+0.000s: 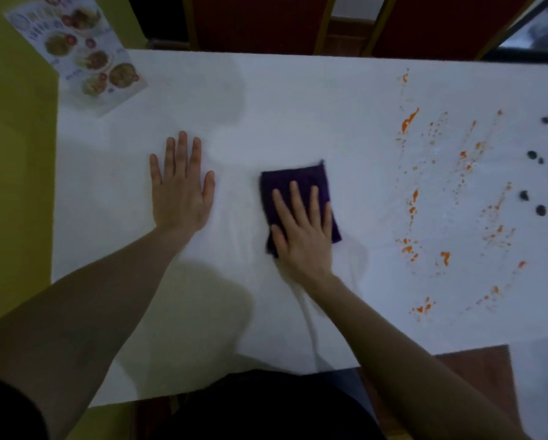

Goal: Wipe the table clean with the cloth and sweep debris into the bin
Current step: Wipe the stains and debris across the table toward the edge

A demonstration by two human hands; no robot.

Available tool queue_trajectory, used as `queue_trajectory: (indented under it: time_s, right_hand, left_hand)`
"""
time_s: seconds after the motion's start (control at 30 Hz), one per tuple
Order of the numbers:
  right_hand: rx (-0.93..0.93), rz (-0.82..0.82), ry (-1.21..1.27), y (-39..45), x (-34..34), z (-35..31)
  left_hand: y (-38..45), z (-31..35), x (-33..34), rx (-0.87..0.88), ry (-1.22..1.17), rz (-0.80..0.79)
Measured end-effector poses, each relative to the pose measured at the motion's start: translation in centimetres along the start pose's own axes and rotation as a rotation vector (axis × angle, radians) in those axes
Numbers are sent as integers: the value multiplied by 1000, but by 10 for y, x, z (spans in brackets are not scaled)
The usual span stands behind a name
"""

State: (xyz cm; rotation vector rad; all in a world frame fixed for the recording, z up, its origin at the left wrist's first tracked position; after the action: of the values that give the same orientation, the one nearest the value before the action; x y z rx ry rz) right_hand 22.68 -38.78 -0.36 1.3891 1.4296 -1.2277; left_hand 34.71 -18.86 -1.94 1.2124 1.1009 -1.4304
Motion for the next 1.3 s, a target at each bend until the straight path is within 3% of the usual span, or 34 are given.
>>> queue_trajectory:
  time_s: [0.13,0.27,0.4,0.53,0.63,0.77,0.9,1.0,1.13,1.3]
  right_hand:
    - [-81,-55,-14,49,0,-12]
    - [133,-36,-21,73,-17,67]
    - [334,5,4,16,-26,132]
    - [317,38,15,-52,-13,97]
    - [203,16,20,-84,1,53]
    - [77,3,-42,-91,-3,63]
    - [308,-1,-13,-48,-17,118]
    - [399,15,31,1,-23,119]
    - [202,-9,25,25,-10,41]
    - [-62,-54,27,-67,17,-25]
  left_hand:
    - [-1,-1,0,3,1,2]
    - [0,-1,1,7,-27,2]
    - [-1,0,0,20,-47,18]
    - [0,0,0,26,-76,6]
    - [2,-3,2,29,-106,-30]
    - [-7,2,0,114,-164,-119]
    - [-64,18,-6,228,-115,-102]
    - [-119,27,5,242,-107,-129]
    - [-161,28,19,197,-59,-145]
    - [-169,29,18,203,4,-109]
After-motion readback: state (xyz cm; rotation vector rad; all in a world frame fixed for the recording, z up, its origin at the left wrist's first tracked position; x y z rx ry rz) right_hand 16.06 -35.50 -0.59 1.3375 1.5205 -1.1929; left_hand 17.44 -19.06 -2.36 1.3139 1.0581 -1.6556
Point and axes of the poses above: each hand's wrist, its own y-axis towards the middle knuckle, its own x-axis out of the palm, z = x × y, the point moved 10 cm from there along y, towards the middle knuckle, and after that the axes turned 1 degree about -z, right-handed, at the moved point
